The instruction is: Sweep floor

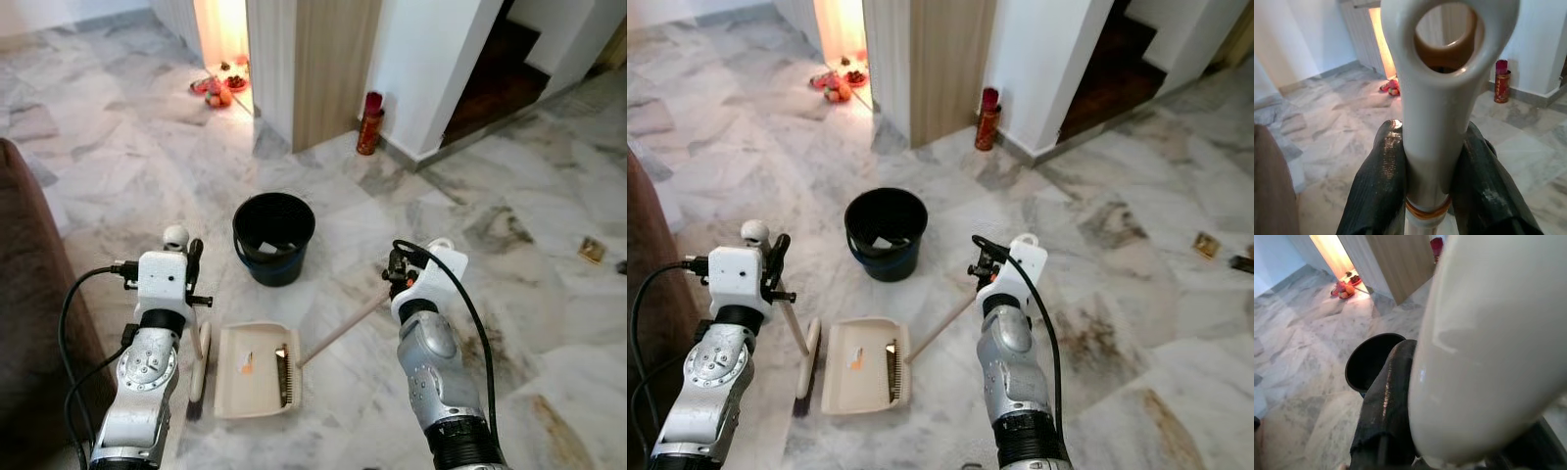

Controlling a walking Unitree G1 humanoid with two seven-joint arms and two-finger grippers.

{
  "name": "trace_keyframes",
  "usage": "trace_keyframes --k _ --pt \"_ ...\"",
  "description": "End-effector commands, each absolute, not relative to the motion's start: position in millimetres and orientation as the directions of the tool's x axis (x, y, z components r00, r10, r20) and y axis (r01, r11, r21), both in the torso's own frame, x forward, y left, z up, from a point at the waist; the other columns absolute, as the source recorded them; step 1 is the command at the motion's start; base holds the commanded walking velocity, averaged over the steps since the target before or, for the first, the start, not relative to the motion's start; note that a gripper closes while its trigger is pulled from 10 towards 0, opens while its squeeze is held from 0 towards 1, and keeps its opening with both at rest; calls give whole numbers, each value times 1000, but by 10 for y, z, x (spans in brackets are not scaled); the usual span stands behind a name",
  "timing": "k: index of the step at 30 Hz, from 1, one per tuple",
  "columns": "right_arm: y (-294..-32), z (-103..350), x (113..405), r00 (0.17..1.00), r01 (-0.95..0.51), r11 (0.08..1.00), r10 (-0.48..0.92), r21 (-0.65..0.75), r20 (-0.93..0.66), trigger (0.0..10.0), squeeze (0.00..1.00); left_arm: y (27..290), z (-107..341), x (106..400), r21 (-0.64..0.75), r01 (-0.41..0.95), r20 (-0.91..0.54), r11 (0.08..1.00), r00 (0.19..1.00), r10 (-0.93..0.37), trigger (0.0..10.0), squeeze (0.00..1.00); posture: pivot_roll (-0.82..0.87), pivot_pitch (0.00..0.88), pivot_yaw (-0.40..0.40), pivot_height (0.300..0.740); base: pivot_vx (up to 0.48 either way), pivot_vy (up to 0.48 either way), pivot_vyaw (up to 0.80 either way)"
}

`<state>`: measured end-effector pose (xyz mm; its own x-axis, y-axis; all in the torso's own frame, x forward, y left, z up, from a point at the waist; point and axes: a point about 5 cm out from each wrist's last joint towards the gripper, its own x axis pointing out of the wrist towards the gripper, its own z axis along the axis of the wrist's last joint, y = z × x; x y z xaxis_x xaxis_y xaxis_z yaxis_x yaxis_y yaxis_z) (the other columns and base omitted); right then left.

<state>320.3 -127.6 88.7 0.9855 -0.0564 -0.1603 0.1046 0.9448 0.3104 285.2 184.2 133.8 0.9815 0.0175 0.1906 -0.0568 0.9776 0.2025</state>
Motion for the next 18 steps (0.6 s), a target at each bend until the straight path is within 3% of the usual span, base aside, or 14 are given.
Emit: trace_keyframes --k 1,8,18 --pt "-1296 980 3233 990 102 941 -66 322 -123 10000 0 1840 1436 2860 212 -63 235 975 972 11 10000 0 27 105 -41 740 300 0 0" --pt "-1288 977 3234 990 98 941 -60 325 -124 10000 0 1843 1437 2860 212 -65 236 975 972 14 10000 0 27 105 -41 740 291 0 0" --pt "-1282 986 3246 991 86 943 -50 321 -121 10000 0 1835 1435 2862 208 -67 238 976 971 16 10000 0 32 98 -46 740 0 0 0"
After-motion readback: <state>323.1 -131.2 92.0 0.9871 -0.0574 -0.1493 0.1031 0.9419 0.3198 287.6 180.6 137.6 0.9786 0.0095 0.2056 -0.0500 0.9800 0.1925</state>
